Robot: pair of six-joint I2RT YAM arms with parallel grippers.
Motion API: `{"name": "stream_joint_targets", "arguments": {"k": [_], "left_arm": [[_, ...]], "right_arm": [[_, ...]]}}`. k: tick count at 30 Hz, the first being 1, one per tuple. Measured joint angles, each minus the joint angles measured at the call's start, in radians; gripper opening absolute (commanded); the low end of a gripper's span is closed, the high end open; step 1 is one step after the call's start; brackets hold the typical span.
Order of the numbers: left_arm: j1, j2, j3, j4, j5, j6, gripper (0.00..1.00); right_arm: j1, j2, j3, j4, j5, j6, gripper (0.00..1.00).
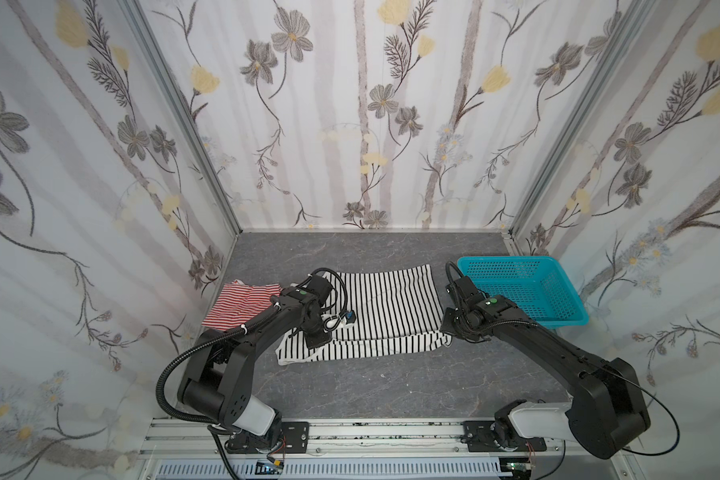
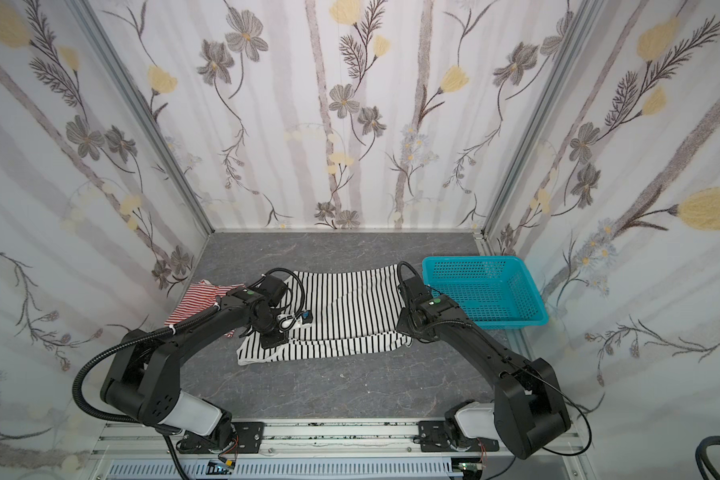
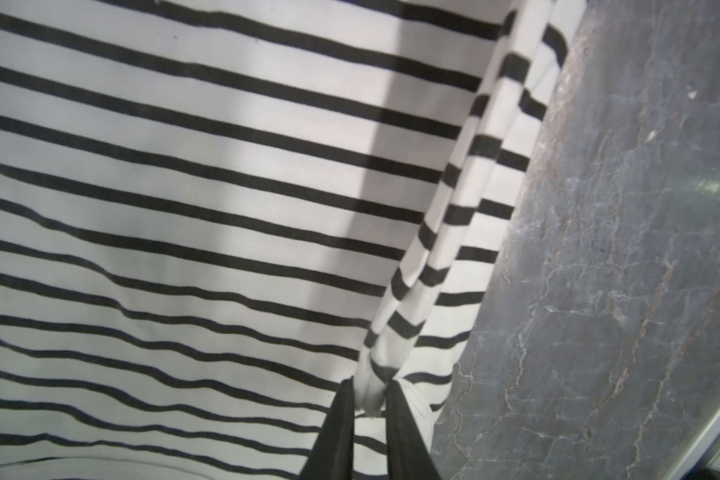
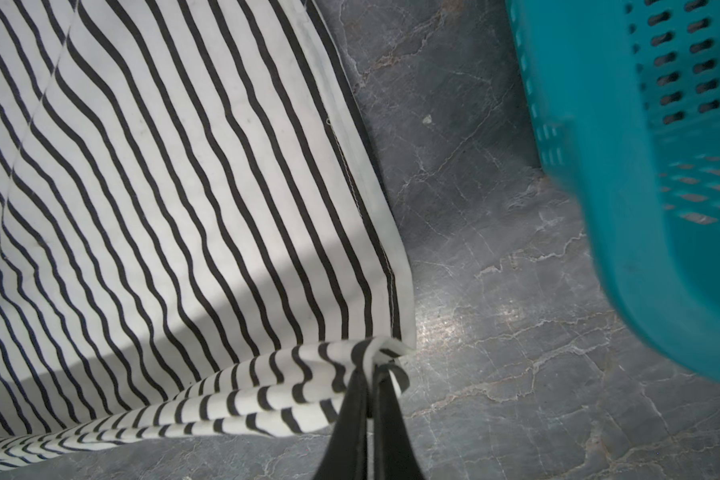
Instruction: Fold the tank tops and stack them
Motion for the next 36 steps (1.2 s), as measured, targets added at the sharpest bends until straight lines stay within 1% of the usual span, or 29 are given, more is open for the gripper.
{"name": "stream_joint_targets", "arguments": {"k": [6, 9, 11, 13, 14, 15, 17, 23, 28, 31, 34, 36], "left_arm": [[0.01, 0.055, 0.051, 0.009, -0.013, 0.005, 0.16], [0.019, 0.084, 0.069, 0.013, -0.02, 0.005, 0.15], [0.027, 0.102, 0.082, 0.015, -0.027, 0.005, 0.16], [0.031, 0.106, 0.086, 0.023, -0.027, 0.005, 0.31], [0.032, 0.105, 0.086, 0.023, -0.023, 0.005, 0.37], [0.032, 0.105, 0.084, 0.024, -0.018, 0.002, 0.4], [0.031, 0.105, 0.081, 0.023, -0.004, 0.001, 0.43], [0.031, 0.128, 0.065, 0.023, 0.056, -0.007, 0.46], [0.031, 0.178, 0.066, 0.023, 0.097, -0.024, 0.46], [0.031, 0.201, 0.07, 0.024, 0.113, -0.026, 0.44], [0.031, 0.207, 0.068, 0.025, 0.121, -0.026, 0.35], [0.03, 0.206, 0.06, 0.027, 0.126, -0.026, 0.25]], "right_arm": [[-0.018, 0.071, 0.071, 0.0, 0.025, -0.026, 0.0], [-0.024, 0.126, 0.11, 0.005, 0.037, -0.042, 0.0], [-0.025, 0.161, 0.131, 0.004, 0.045, -0.049, 0.0], [-0.026, 0.184, 0.146, 0.008, 0.047, -0.059, 0.0], [-0.026, 0.191, 0.15, 0.011, 0.047, -0.06, 0.0], [-0.026, 0.195, 0.15, 0.011, 0.047, -0.063, 0.0], [-0.027, 0.195, 0.15, 0.009, 0.047, -0.063, 0.0], [-0.027, 0.195, 0.138, 0.012, 0.047, -0.067, 0.0], [-0.027, 0.195, 0.13, 0.011, 0.047, -0.067, 0.0], [-0.027, 0.194, 0.127, 0.011, 0.047, -0.067, 0.0], [-0.027, 0.192, 0.126, 0.011, 0.047, -0.067, 0.0], [-0.027, 0.192, 0.125, 0.011, 0.047, -0.067, 0.0]]}}
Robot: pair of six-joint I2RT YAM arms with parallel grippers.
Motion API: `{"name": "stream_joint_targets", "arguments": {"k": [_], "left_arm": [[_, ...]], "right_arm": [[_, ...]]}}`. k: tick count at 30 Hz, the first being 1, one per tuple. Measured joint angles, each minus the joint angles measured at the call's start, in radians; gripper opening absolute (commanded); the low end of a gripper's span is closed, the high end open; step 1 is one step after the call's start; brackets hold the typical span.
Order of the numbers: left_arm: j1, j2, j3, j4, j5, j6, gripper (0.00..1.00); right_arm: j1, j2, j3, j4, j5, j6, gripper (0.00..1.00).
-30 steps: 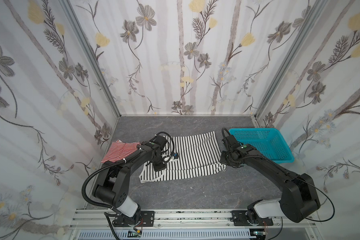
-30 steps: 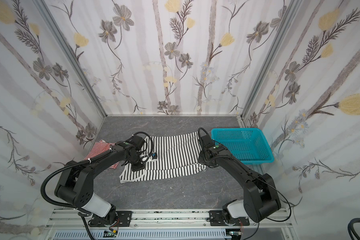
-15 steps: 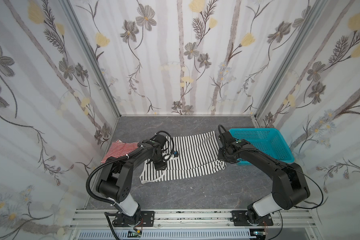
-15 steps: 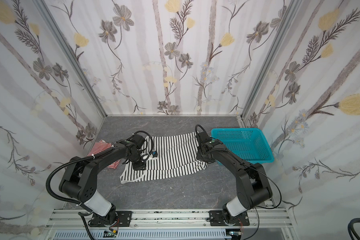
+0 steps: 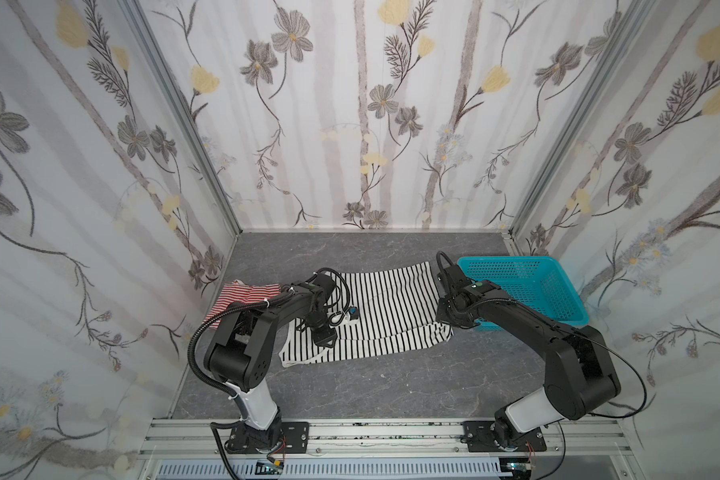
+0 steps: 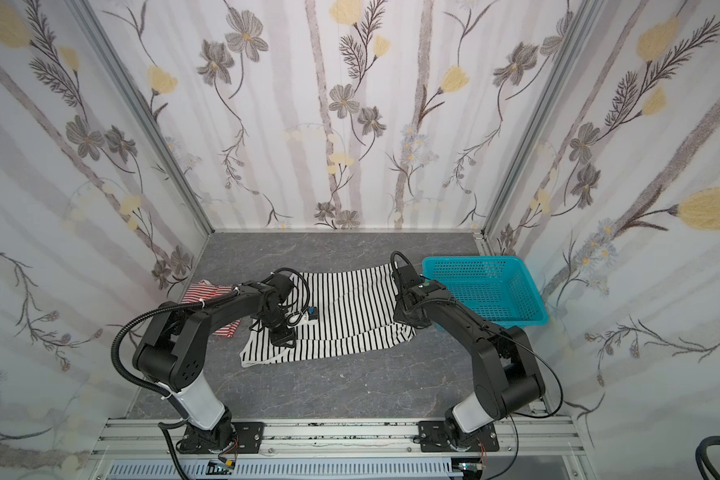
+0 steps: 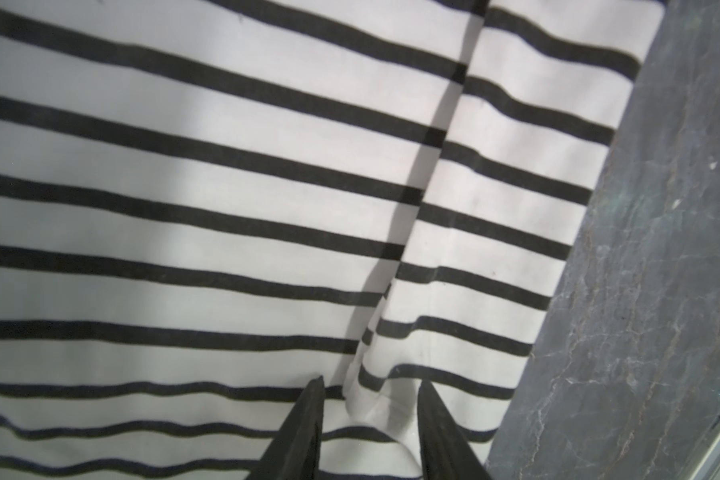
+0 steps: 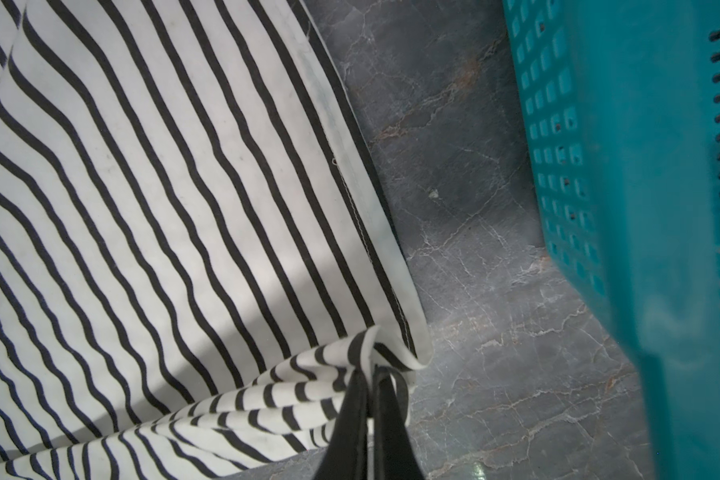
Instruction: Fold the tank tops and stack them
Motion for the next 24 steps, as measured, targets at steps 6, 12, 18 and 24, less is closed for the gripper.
{"name": "stream_joint_targets", "arguments": {"k": [6, 12, 18, 24], "left_arm": [[-0.001, -0.049, -0.021, -0.01, 0.012, 0.003, 0.04], [0.006, -0.115, -0.004, -0.045, 0.023, 0.01, 0.03], [0.018, -0.119, 0.056, -0.065, 0.021, 0.014, 0.04], [0.042, -0.052, 0.111, -0.067, 0.011, 0.02, 0.04]], "right_arm": [[0.0, -0.001, 0.0, 0.0, 0.0, 0.0, 0.0], [0.0, -0.014, 0.007, -0.001, 0.0, 0.0, 0.0], [-0.003, -0.005, 0.039, -0.002, 0.0, -0.008, 0.0], [-0.014, 0.045, 0.087, -0.001, 0.001, -0.023, 0.0]]}}
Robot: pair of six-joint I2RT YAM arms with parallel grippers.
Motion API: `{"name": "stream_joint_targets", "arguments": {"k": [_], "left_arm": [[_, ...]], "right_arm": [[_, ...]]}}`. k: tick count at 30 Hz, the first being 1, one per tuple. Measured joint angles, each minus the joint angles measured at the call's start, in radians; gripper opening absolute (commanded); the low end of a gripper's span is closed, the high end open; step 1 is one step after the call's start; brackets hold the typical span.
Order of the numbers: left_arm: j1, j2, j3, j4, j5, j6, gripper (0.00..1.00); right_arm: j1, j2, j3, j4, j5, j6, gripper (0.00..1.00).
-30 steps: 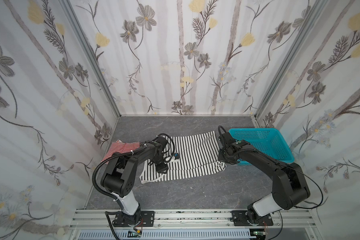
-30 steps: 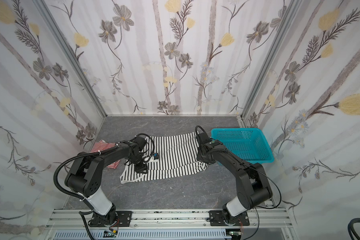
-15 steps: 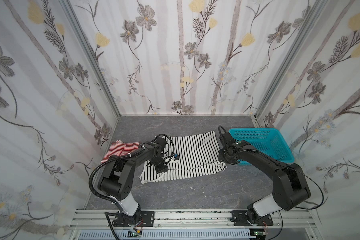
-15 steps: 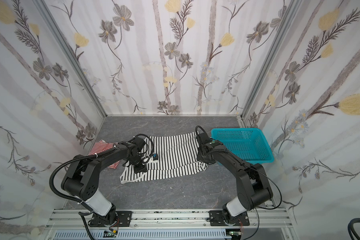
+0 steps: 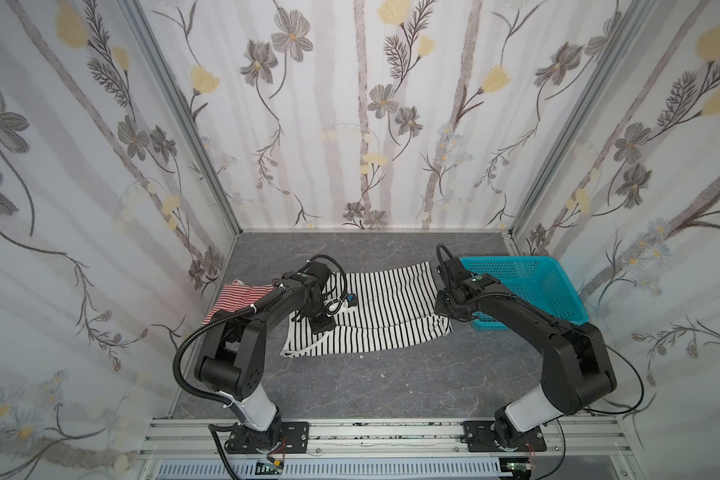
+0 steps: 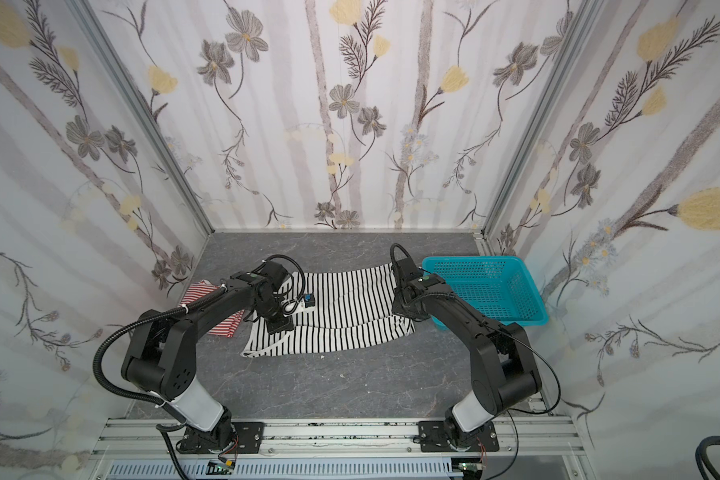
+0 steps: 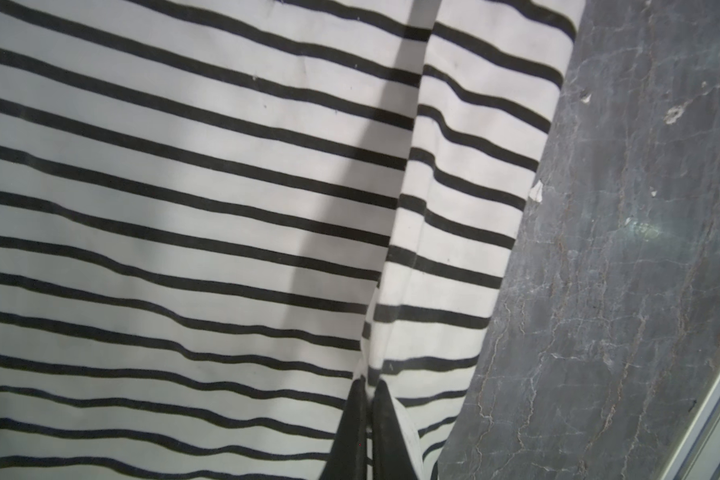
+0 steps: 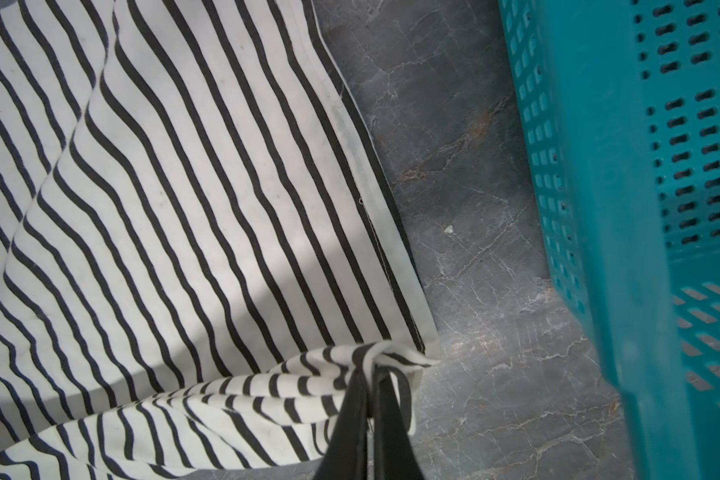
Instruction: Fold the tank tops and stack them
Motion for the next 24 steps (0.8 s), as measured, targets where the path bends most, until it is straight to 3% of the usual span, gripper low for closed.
{"name": "stream_joint_targets", "arguments": {"k": [13, 14, 18, 20, 24], "left_arm": [[0.031, 0.127, 0.073, 0.005, -0.017, -0.018, 0.13], [0.031, 0.13, 0.078, 0.008, -0.017, -0.019, 0.19], [0.032, 0.13, 0.084, 0.013, -0.018, -0.027, 0.36], [0.034, 0.126, 0.084, 0.013, -0.021, -0.041, 0.37], [0.053, 0.063, 0.058, 0.023, -0.029, -0.055, 0.38]], "right_arm": [[-0.019, 0.125, 0.078, 0.001, 0.018, -0.025, 0.01], [-0.019, 0.125, 0.08, 0.001, 0.022, -0.025, 0.03], [-0.018, 0.123, 0.08, 0.001, 0.034, -0.025, 0.45], [-0.015, 0.114, 0.08, -0.002, 0.048, -0.025, 0.5], [0.004, 0.048, 0.073, -0.004, 0.076, -0.017, 0.51]]}}
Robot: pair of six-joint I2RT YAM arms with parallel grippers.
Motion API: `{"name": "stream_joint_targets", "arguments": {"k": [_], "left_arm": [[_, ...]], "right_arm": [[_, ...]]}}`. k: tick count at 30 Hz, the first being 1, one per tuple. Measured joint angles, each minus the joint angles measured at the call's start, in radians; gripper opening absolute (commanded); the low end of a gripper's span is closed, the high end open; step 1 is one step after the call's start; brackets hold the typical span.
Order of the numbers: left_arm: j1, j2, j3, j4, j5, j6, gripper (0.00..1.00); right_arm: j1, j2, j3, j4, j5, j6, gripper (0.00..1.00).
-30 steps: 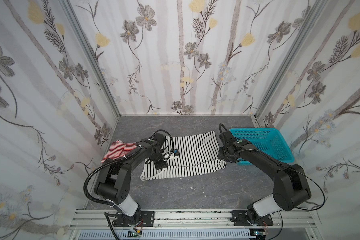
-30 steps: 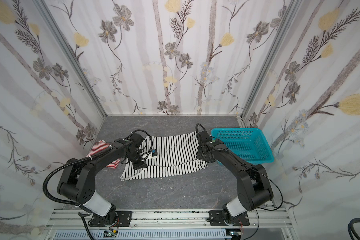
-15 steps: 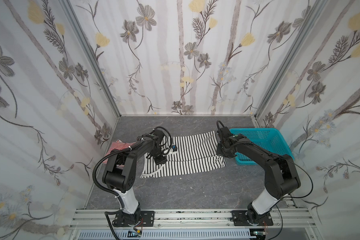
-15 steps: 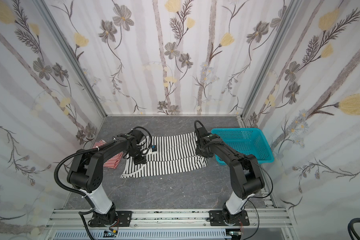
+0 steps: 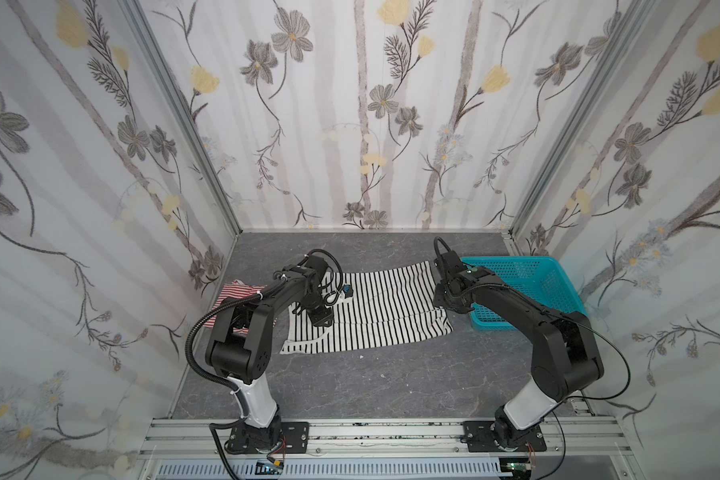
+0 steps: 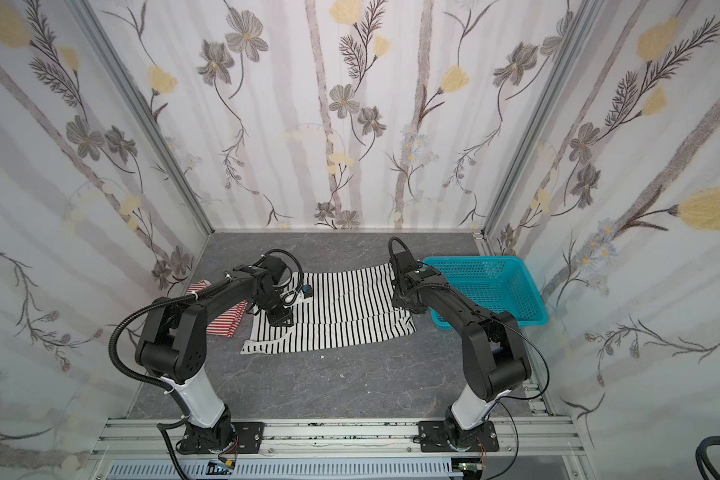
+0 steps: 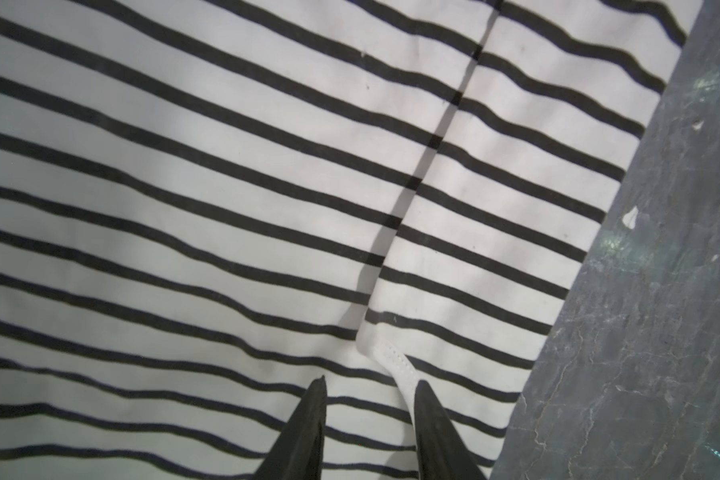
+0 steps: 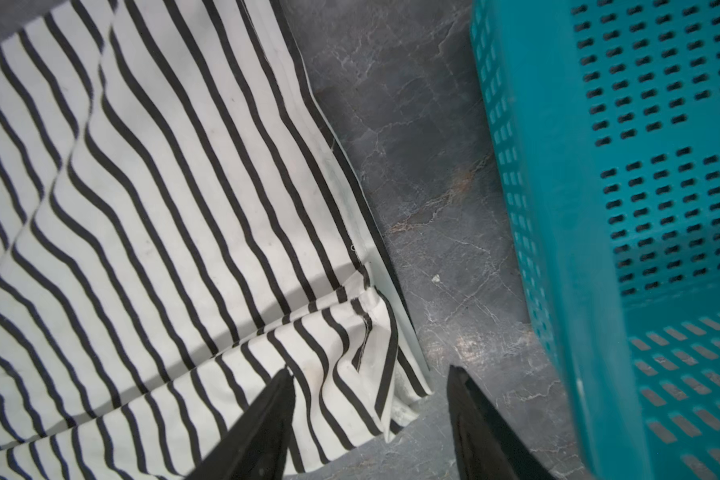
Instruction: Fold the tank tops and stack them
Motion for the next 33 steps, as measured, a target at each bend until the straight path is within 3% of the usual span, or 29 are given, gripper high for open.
{"name": "stream_joint_targets", "arguments": {"k": [5, 9, 14, 28, 33], "left_arm": [[0.011, -0.174, -0.113, 0.014, -0.006, -0.021, 0.33], [0.013, -0.266, -0.249, 0.011, -0.015, -0.021, 0.25], [0.052, -0.311, -0.345, -0.001, -0.022, 0.0, 0.23], [0.285, -0.165, -0.356, 0.03, -0.013, 0.094, 0.22], [0.328, -0.15, -0.363, 0.036, 0.025, 0.125, 0.22]], "right_arm": [[0.077, -0.046, -0.029, 0.004, 0.008, 0.034, 0.45], [0.134, 0.024, -0.028, 0.027, -0.016, 0.049, 0.35], [0.136, 0.113, -0.027, 0.069, -0.055, 0.056, 0.31], [0.114, 0.2, -0.009, 0.129, -0.085, 0.059, 0.3], [0.096, 0.211, -0.009, 0.138, -0.085, 0.059, 0.31]]}}
